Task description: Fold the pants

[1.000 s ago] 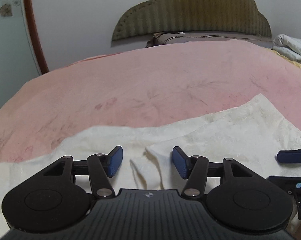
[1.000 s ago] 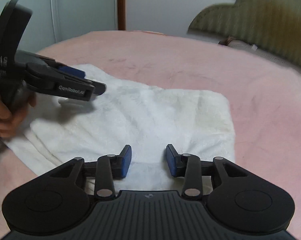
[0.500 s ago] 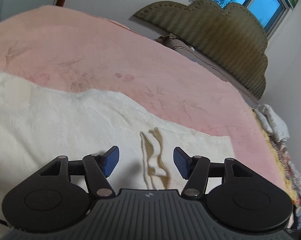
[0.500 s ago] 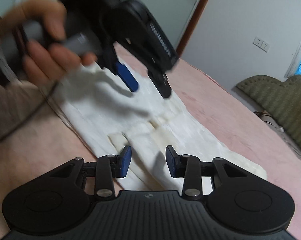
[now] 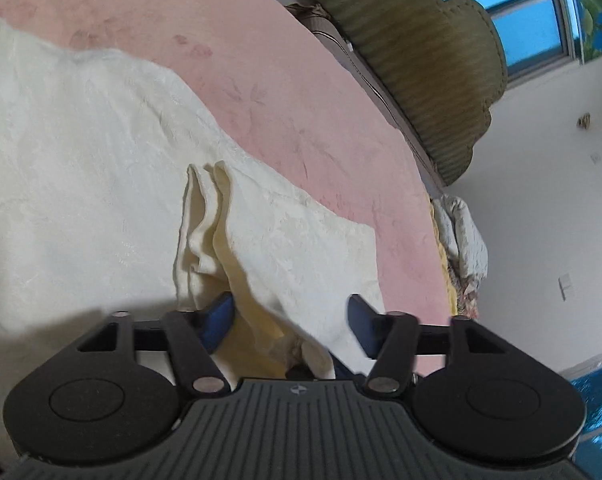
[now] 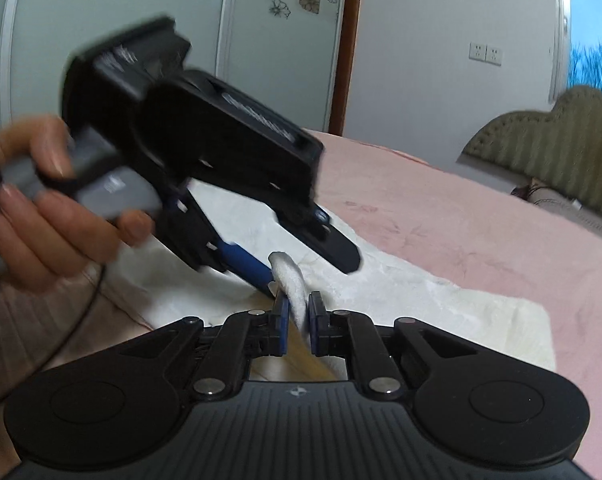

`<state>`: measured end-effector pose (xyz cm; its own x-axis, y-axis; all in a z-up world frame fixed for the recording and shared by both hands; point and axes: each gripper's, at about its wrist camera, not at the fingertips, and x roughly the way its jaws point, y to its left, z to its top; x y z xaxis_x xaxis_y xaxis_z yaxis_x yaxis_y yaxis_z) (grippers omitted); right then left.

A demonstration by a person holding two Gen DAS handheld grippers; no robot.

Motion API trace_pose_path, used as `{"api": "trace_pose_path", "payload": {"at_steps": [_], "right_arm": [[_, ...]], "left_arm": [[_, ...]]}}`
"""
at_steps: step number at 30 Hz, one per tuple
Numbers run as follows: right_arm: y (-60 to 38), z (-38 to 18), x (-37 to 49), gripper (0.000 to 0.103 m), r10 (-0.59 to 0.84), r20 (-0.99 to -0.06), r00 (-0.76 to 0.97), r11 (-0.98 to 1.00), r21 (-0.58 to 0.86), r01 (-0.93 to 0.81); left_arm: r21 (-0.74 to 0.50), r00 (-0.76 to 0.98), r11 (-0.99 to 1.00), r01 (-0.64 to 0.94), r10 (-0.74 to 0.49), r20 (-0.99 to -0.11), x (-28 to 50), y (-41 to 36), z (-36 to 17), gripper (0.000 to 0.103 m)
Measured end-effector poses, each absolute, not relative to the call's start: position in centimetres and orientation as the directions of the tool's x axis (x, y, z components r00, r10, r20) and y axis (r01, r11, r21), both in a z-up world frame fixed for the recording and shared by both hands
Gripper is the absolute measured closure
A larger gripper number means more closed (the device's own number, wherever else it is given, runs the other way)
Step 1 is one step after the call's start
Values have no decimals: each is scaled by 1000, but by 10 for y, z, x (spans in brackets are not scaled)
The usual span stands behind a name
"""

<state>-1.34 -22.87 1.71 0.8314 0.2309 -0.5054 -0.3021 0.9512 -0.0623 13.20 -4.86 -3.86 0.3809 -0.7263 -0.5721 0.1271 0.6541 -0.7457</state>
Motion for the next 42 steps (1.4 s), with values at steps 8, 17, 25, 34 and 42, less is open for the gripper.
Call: {"api": "trace_pose_path", "payload": {"at_steps": [8, 17, 25, 34, 42], "right_arm": [[-219, 12, -10, 93, 297, -506, 810, 939, 0, -344], [-244, 29, -18, 91, 356, -549, 756, 918, 55, -392], [-317, -6, 1, 90, 48, -675, 736, 995, 94, 22], [-328, 1, 58, 66, -104, -654, 749, 987, 25, 159], [-260, -3, 42, 54, 43, -634, 772, 999, 9, -48]], "left_arm": [[-578, 503, 792, 198, -588, -634, 113, -51, -25, 102], [-514, 483, 830, 216, -548, -682, 110, -52, -47, 99], [-507, 496, 833, 220, -543, -677, 105, -54, -48, 90], [-487, 512, 844, 224, -527, -678, 101, -59, -47, 87], [-493, 517, 837, 238, -538, -665, 100, -58, -46, 83]]}}
